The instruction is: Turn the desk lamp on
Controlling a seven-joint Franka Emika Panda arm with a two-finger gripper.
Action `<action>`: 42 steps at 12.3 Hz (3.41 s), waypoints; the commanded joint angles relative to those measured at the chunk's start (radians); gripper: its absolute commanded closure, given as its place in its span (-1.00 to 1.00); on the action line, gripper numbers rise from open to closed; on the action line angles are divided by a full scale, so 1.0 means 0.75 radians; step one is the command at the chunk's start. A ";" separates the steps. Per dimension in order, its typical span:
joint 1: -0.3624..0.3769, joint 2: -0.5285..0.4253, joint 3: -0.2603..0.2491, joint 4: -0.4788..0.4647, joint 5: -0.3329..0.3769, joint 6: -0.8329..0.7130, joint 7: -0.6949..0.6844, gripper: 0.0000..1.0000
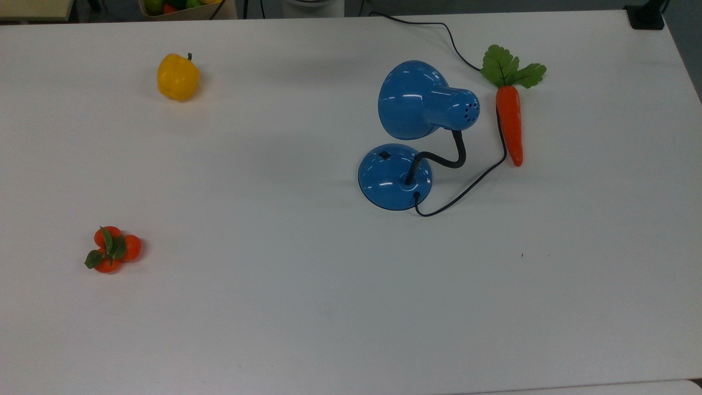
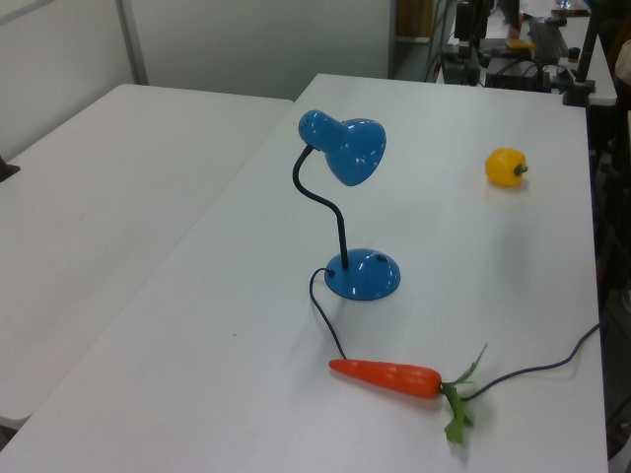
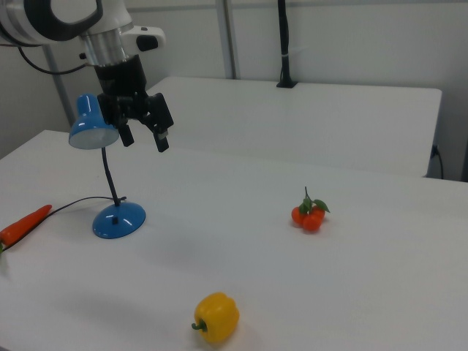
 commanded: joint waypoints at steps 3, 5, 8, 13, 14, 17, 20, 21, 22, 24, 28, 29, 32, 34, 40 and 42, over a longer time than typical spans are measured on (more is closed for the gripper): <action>0.007 -0.004 -0.002 -0.007 0.067 -0.034 0.014 -1.00; 0.007 0.000 -0.002 -0.009 0.087 -0.036 0.002 -1.00; 0.007 0.006 -0.002 -0.009 0.112 -0.036 -0.019 -1.00; 0.007 0.008 -0.004 -0.013 0.110 -0.034 -0.099 -0.88; 0.007 0.008 -0.004 -0.013 0.108 -0.032 -0.099 -0.62; 0.009 0.010 -0.004 -0.027 0.108 -0.028 -0.103 0.47; 0.030 0.027 -0.002 -0.029 0.108 -0.028 -0.150 1.00; 0.038 0.029 -0.002 -0.042 0.108 -0.026 -0.164 1.00; 0.052 0.029 0.000 -0.062 0.108 -0.022 -0.168 1.00; 0.089 0.027 -0.002 -0.109 0.108 0.019 -0.166 1.00; 0.189 0.012 0.000 -0.301 0.110 0.199 -0.166 1.00; 0.208 0.014 0.000 -0.342 0.110 0.248 -0.166 1.00; 0.296 0.033 0.000 -0.495 0.110 0.465 -0.180 1.00; 0.343 0.053 0.000 -0.581 0.110 0.618 -0.197 1.00; 0.406 0.135 0.000 -0.704 0.112 1.068 -0.197 1.00; 0.433 0.184 0.000 -0.708 0.110 1.186 -0.195 1.00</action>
